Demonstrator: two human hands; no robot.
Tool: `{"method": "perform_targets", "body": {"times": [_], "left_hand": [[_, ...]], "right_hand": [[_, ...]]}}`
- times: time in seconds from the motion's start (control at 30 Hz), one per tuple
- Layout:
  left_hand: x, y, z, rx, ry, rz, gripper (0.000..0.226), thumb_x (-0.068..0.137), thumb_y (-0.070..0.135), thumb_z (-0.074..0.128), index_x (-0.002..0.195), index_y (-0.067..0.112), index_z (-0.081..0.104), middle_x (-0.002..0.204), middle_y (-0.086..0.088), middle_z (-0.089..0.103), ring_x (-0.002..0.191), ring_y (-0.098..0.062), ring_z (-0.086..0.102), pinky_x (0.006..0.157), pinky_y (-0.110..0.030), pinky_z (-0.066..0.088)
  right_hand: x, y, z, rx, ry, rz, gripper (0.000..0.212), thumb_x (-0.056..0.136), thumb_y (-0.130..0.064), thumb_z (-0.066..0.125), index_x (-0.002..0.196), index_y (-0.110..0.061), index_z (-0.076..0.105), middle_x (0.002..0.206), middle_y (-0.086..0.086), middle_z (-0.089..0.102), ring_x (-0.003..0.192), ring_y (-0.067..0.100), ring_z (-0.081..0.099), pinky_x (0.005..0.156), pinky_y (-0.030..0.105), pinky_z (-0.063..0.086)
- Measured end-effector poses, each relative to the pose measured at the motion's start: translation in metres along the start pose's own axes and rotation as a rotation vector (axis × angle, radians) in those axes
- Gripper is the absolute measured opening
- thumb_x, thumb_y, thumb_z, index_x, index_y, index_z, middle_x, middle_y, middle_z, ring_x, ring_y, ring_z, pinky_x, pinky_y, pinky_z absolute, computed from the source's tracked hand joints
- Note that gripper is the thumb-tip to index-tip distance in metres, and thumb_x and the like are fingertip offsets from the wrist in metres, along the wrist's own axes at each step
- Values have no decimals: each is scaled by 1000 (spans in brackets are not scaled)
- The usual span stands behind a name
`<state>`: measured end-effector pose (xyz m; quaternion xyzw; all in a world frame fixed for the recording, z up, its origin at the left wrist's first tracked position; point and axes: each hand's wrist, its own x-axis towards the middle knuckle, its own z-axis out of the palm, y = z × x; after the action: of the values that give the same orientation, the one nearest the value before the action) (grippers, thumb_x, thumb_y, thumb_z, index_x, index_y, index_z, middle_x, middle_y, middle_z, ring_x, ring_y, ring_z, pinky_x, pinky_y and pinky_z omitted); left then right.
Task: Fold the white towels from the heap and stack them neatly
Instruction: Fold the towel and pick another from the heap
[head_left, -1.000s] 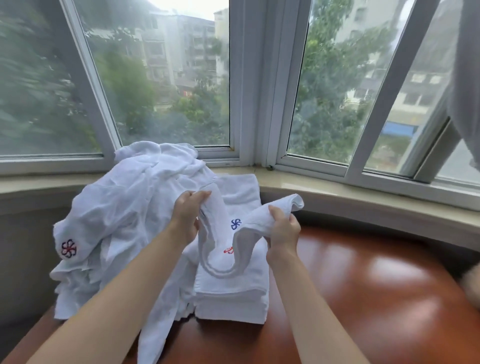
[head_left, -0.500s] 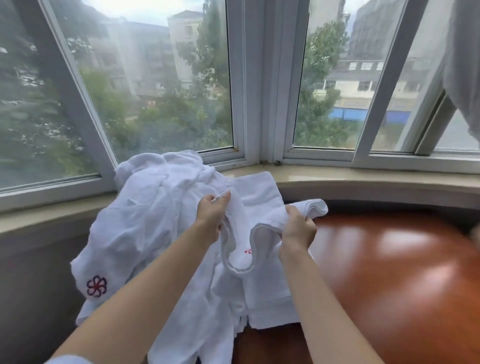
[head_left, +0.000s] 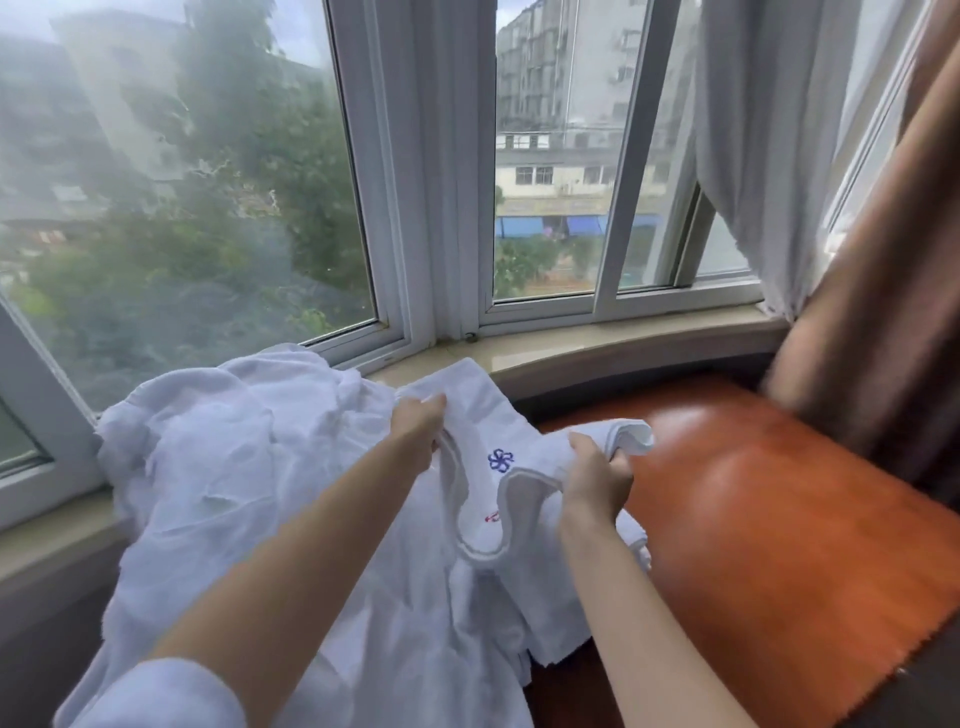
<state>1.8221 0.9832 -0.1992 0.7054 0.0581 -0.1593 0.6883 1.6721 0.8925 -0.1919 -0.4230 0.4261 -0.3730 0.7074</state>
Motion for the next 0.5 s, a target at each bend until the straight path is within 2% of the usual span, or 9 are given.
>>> {"method": "perform_targets", "body": {"times": [0.07,0.17,0.2,0.23,0.3,0.33,0.37,0.43,0.5], "left_hand": [[21,29,5,-22,-5,95,18,97,26,55,103,10,56,87,-8,55,77,-21,53,58,-24,38],[58,77,8,-51,72,283,16,95,28,59,94,12,54,79,-4,52,82,-19,48,48,-21,36],[71,87,7,-46,104,316,19,94,28,59,100,11,55,81,-4,53,84,-19,49,48,-19,39],[85,90,5,-18,123,322,33,94,31,60,118,10,51,96,-7,57,91,-21,52,56,-20,45],[107,76,-1,175,140,209,89,91,42,62,153,11,7,145,-13,40,123,-28,47,96,-31,45],[114,60,-5,317,130,141,104,89,46,63,153,15,-12,156,-12,26,136,-32,37,108,-38,35],[118,38,-8,431,100,87,110,87,45,66,151,20,-20,159,-13,19,140,-34,31,111,-41,30],[120,-8,-9,502,-25,27,104,86,30,69,153,22,-9,156,-15,23,137,-34,34,103,-36,34],[115,-40,-6,623,-132,56,81,81,21,68,148,13,24,142,-13,42,130,-30,42,91,-29,36]], "right_hand": [[1,-7,14,49,-58,-48,20,84,-9,61,103,-14,63,101,-1,66,87,14,62,77,27,47],[12,-14,33,165,-107,-142,21,83,-4,61,96,-19,66,91,-7,70,76,4,66,64,16,50],[15,-10,37,160,-94,-155,20,81,-4,62,92,-19,66,88,-8,71,75,4,67,63,17,51],[19,-2,38,113,-63,-158,17,78,-4,63,87,-19,65,84,-9,71,75,7,67,64,21,52],[29,29,31,-77,30,-103,10,74,-7,63,78,-16,61,78,-7,68,73,15,64,65,28,47],[32,49,23,-192,66,-41,9,74,-7,63,77,-15,60,77,-4,67,72,17,62,65,29,44],[36,70,13,-297,60,53,8,75,-7,64,79,-13,60,79,-1,66,72,19,60,65,29,42],[42,102,-6,-411,-33,346,13,79,-5,65,89,-6,57,81,7,61,68,23,55,61,29,41],[51,111,-16,-386,-119,573,21,84,-13,68,100,-7,56,84,9,58,70,24,53,61,31,42]]}}
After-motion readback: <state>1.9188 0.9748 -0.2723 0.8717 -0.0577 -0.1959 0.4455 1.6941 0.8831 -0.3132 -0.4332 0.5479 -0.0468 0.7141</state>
